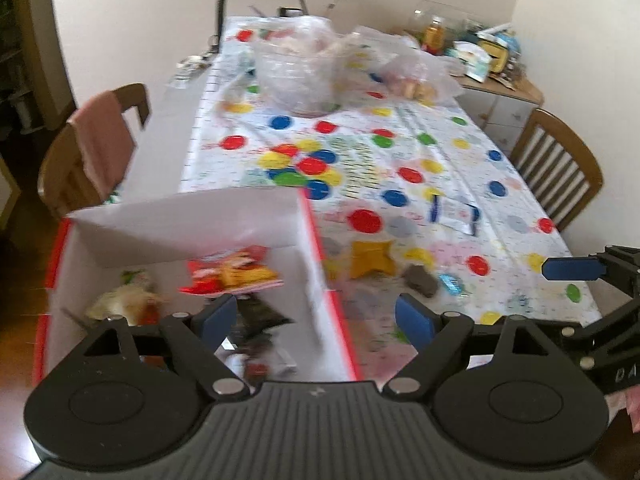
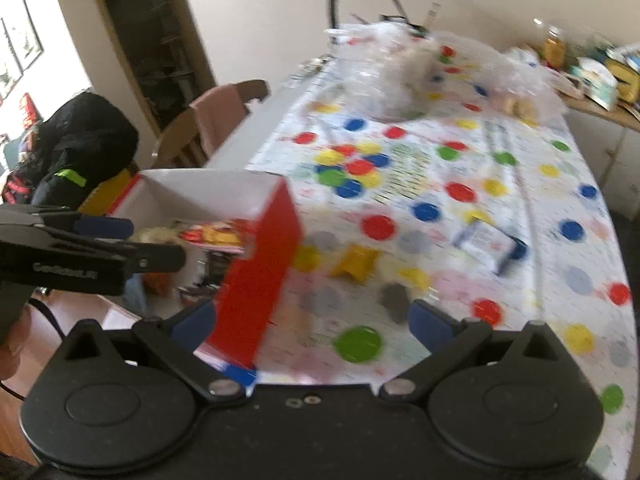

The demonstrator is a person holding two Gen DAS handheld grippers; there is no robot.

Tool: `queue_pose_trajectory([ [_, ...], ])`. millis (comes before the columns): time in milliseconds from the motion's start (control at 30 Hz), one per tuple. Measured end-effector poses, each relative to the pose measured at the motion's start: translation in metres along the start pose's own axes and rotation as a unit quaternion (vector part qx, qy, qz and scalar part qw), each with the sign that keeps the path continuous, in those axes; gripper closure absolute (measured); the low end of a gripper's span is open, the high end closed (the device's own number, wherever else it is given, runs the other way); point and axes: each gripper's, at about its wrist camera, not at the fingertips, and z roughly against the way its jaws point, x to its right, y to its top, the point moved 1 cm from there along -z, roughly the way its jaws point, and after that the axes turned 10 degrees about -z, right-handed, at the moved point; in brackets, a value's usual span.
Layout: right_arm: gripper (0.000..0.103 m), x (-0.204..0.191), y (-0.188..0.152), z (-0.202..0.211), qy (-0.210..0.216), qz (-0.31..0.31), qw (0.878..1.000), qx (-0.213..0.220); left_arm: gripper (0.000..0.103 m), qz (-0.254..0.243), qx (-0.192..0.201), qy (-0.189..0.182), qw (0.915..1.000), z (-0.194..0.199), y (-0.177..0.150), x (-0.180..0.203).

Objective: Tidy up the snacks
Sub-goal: 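Move both tools back over the white packet and blue candy, then grasp the white packet with the right tool while the left tool grasps the blue candy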

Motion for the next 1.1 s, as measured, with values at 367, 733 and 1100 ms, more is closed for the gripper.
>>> queue_pose_trajectory([
  [367, 0.000, 0.103, 0.003, 0.018, -0.038, -0.033, 0.999, -0.003, 0.003, 0.014, -0.024, -0.027, 0.9993, -0.051, 0.011, 0.074],
  [733, 0.000, 0.175, 0.031, -0.010, -0.059, -0.022, 0.998, -0.020, 0.003, 0.041, -0.059, 0.018, 0.9973, -0.115, 0.023, 0.121],
  [1100, 0.000, 0.187, 0.070, -0.077, -0.044, 0.067, 0.995, -0.053, 0.003, 0.068, -0.086, 0.056, 0.9924, -0.153, 0.022, 0.149],
])
